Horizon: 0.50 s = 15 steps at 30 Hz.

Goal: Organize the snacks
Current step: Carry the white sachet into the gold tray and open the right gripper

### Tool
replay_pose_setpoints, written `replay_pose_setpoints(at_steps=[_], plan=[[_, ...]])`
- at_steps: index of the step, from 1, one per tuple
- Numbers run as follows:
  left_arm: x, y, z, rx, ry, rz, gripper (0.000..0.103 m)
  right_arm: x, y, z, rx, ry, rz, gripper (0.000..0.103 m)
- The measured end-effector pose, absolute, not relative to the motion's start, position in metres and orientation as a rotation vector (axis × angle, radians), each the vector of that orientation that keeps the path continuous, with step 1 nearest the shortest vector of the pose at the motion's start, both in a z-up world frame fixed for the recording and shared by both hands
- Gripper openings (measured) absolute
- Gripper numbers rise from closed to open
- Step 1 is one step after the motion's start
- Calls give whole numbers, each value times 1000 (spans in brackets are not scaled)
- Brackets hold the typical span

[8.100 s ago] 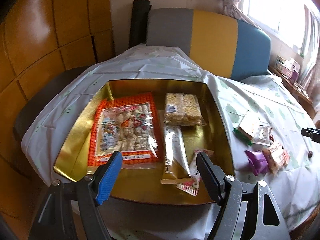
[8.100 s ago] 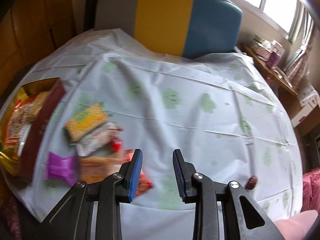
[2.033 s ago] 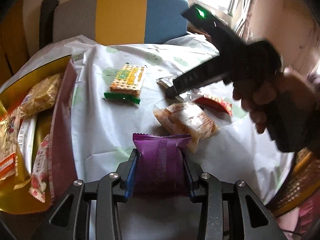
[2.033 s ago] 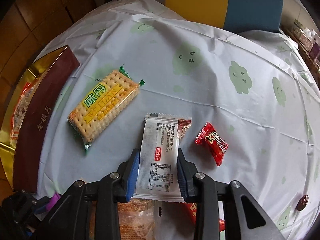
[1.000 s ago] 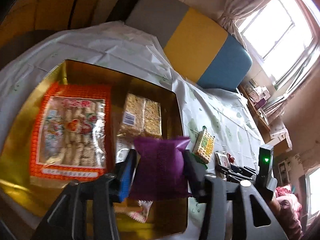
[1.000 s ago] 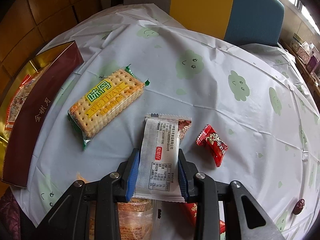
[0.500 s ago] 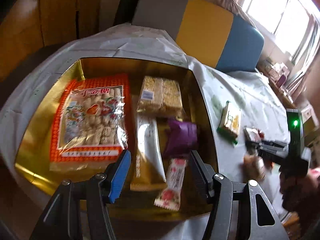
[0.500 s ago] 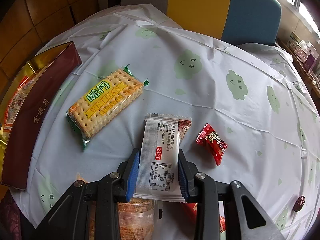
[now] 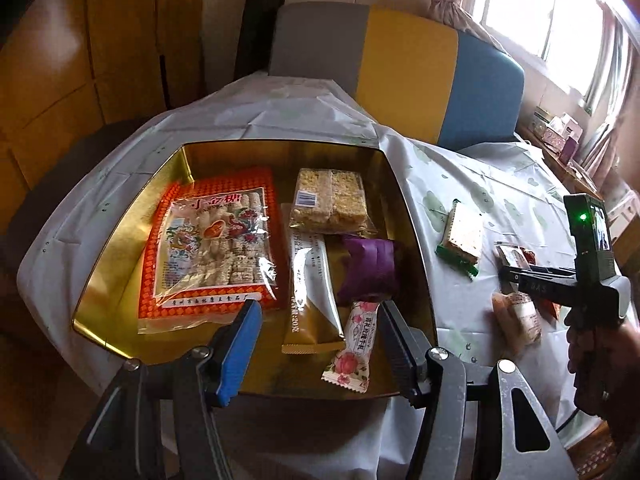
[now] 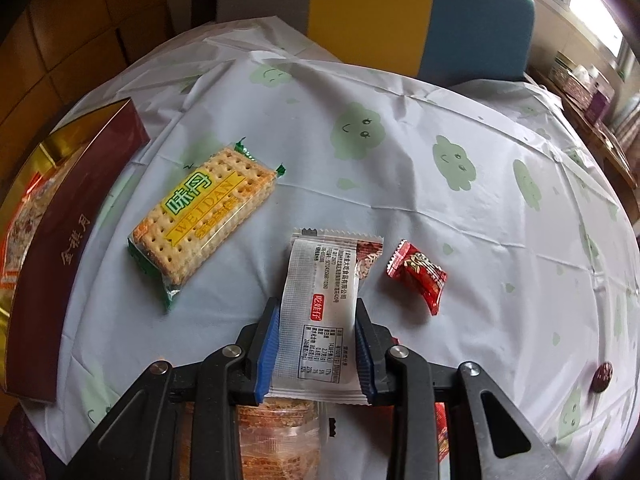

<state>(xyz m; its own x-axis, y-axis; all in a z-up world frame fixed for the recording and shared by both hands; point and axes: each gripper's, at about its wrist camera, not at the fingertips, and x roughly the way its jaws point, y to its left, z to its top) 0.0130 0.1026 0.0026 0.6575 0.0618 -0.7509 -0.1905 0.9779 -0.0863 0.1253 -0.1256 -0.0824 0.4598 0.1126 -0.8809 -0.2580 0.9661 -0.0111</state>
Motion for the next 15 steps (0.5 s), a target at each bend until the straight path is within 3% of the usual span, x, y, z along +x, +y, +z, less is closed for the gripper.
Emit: replay_pose_setpoints(at_steps=[15], plan=[[6,119,2,-208,825,184,61,107,-129,-37,-17,980,236,33]])
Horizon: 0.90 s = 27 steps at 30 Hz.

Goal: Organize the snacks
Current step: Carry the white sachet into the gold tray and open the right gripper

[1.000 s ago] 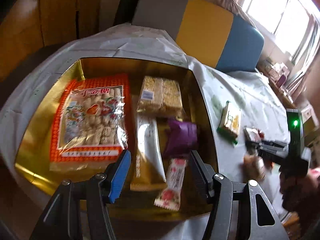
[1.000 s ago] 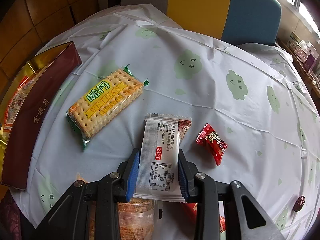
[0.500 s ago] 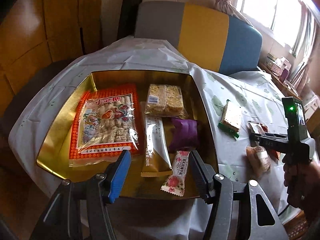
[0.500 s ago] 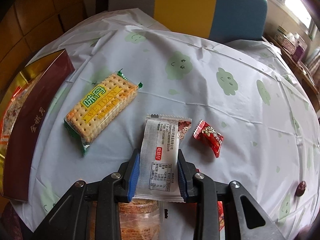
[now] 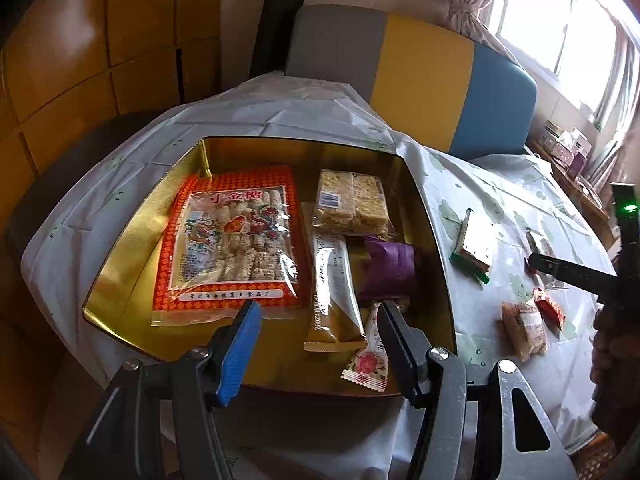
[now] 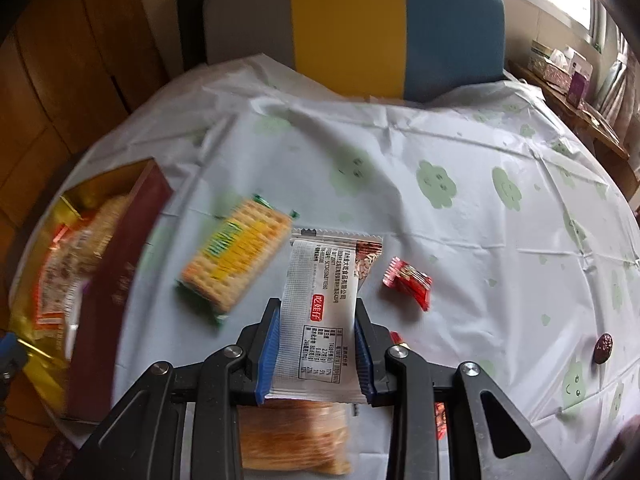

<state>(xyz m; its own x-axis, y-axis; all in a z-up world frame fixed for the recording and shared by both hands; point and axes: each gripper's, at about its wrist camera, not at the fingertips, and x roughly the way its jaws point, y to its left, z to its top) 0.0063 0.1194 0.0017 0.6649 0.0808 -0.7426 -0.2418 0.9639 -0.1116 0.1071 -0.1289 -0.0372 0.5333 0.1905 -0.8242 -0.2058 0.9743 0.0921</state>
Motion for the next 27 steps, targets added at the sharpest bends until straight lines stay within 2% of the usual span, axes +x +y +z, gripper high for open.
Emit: replay_pose_setpoints(at_steps=[15,20,25,27], plan=[[-6,200,13,-327,741,423,61,61,-23,10,-39,917,610,33],[-9,210,13,-346,735,444,61,44,27,6,-97,934,749,34],[-9,207,13,-340,740,429,61,36,64,-15,-142,989,836,42],[-8,206,12,-335,741,424,61,34,73,-23,-160,1021,842,42]])
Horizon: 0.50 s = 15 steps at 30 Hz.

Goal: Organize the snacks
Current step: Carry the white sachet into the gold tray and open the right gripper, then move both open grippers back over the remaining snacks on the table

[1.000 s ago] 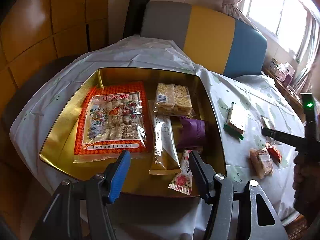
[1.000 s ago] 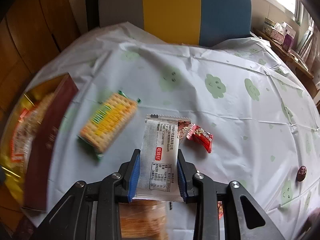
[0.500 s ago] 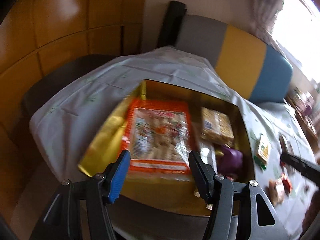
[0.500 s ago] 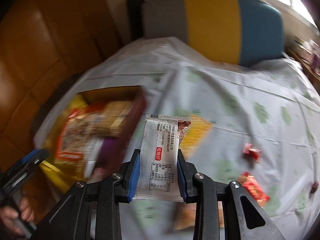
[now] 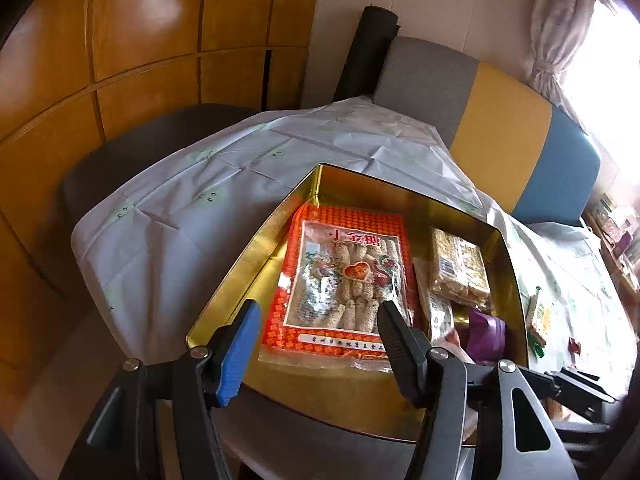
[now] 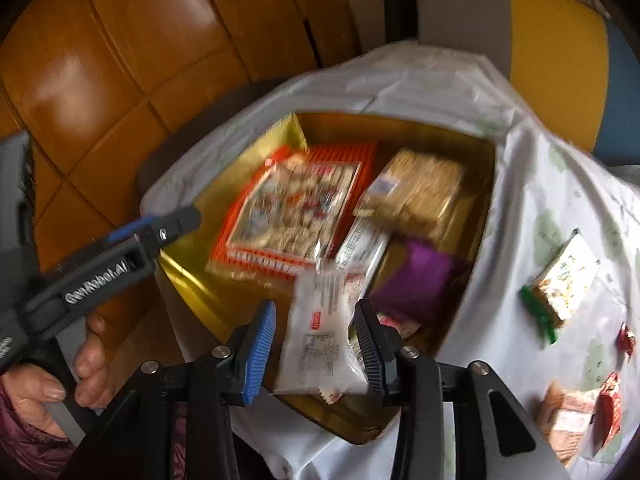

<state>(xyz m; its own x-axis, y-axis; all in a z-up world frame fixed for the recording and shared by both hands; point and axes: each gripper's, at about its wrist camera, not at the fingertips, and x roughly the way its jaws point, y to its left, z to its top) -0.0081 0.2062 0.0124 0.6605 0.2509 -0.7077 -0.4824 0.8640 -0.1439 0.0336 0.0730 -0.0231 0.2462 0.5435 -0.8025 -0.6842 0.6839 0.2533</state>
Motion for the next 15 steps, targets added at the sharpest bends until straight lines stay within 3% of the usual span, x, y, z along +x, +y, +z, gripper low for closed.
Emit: replay_pose_setpoints(at_steps=[15], plan=[[-3,178,10,-272,762,358,61,30,23,-14,-143,943,738,42]])
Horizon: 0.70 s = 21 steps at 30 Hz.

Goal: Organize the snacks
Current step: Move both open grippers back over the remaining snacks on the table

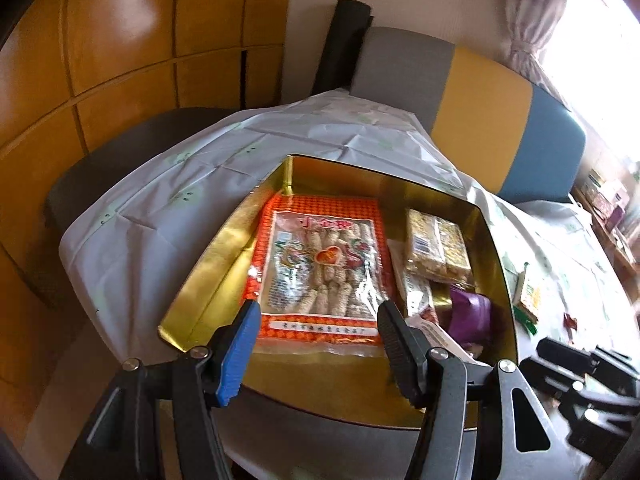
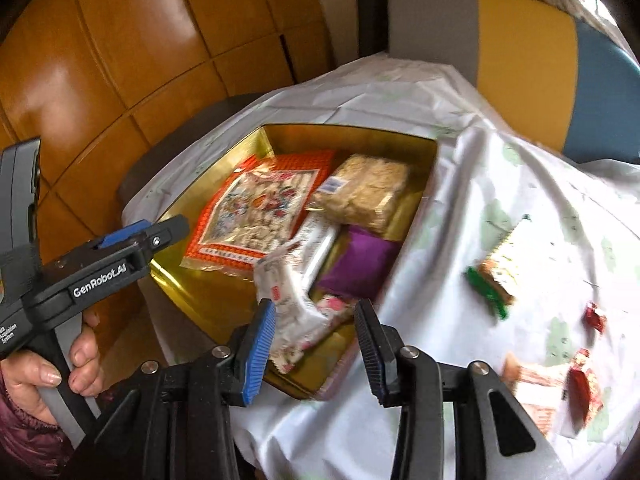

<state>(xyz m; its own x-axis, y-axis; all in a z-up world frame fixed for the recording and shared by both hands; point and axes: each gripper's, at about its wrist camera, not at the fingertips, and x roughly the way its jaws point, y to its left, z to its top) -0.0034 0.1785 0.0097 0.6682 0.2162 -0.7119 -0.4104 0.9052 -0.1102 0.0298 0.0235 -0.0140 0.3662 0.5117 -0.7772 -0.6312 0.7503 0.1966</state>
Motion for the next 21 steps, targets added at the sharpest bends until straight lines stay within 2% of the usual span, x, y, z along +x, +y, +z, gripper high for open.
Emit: replay_pose_setpoints(at_steps=[21], plan=[[0,113,17,-94,758,220,61,64,-126,-1,-136,918,377,42]])
